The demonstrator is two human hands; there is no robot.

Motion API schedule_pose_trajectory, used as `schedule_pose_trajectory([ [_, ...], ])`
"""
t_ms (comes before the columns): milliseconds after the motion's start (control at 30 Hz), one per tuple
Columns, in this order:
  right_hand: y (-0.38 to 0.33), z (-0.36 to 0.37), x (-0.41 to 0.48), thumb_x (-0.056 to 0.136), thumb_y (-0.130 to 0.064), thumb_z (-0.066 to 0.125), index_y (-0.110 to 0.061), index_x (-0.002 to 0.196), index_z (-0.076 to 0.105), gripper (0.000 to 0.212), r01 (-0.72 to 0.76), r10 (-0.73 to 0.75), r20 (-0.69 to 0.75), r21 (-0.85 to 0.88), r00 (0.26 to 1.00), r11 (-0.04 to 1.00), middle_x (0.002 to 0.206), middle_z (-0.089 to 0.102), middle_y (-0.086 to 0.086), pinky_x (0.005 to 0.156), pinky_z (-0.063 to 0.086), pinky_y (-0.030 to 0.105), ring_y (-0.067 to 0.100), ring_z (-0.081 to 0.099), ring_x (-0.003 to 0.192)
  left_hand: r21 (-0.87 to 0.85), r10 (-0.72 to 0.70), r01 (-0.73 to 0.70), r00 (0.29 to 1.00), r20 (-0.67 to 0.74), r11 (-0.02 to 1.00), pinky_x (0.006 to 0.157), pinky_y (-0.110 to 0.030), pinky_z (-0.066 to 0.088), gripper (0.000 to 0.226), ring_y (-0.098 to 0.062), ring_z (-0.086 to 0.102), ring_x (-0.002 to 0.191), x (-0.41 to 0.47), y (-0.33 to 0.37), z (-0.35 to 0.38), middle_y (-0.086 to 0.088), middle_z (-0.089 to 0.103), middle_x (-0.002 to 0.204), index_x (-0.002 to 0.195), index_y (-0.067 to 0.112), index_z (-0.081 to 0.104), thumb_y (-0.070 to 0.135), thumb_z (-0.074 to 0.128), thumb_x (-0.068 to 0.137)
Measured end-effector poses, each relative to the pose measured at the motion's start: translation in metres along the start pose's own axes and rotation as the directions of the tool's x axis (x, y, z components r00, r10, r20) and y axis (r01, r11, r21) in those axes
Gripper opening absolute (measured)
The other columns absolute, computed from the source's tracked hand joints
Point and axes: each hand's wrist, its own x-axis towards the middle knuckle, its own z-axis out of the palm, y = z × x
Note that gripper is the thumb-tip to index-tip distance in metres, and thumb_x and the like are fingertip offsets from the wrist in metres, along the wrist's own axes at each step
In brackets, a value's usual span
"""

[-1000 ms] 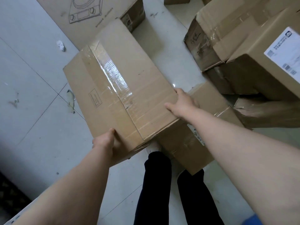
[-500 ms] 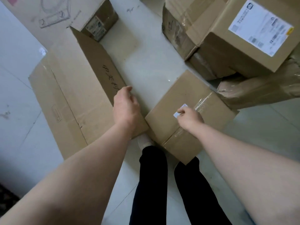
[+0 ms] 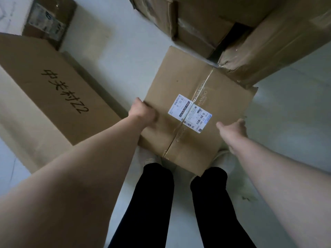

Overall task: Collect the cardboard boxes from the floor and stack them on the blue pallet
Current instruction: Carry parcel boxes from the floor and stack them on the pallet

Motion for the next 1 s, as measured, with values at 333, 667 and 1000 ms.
schedule_pose_trajectory([
  [333,0.038,0.014,0.025,0.082,-0.043,0.070,-0.015,0.142,0.023,0.081,-0.225,0.154,0.220,0.351,0.963,0.909,0.140,0.046,0.001,0.103,0.037,0.044,0.026,0.050,0.124,-0.185,0.002,0.012,0.997,0.074,0.983,0.084,-0.027,0.044,0.067,-0.022,0.060,0.106,0.007,-0.016,0.021,-0.003,0.062,0.118,0.141,0.023,0.033,0.038,0.066,0.084],
  [667,0.086,-0.014,-0.012,0.085,-0.029,0.071,-0.006,0.139,0.031,0.071,-0.207,0.203,0.047,0.312,0.978,0.927,0.142,0.040,0.013,0.098,0.038,0.032,0.029,0.050,0.123,-0.055,0.011,-0.006,0.995,0.095,0.998,0.084,-0.030,0.045,0.062,-0.022,0.055,0.108,-0.041,-0.024,0.032,-0.003,0.054,0.123,0.141,0.021,0.038,0.034,0.064,0.086],
  [1000,0.080,-0.053,-0.069,0.083,-0.036,0.071,-0.016,0.133,0.032,0.067,-0.174,0.148,0.109,0.306,0.983,0.936,0.135,0.040,0.013,0.095,0.048,0.044,0.031,0.051,0.115,-0.141,-0.074,0.077,0.997,0.026,0.987,0.086,-0.034,0.042,0.058,-0.026,0.050,0.104,-0.118,-0.041,-0.008,-0.009,0.050,0.125,0.138,0.016,0.033,0.031,0.062,0.090],
])
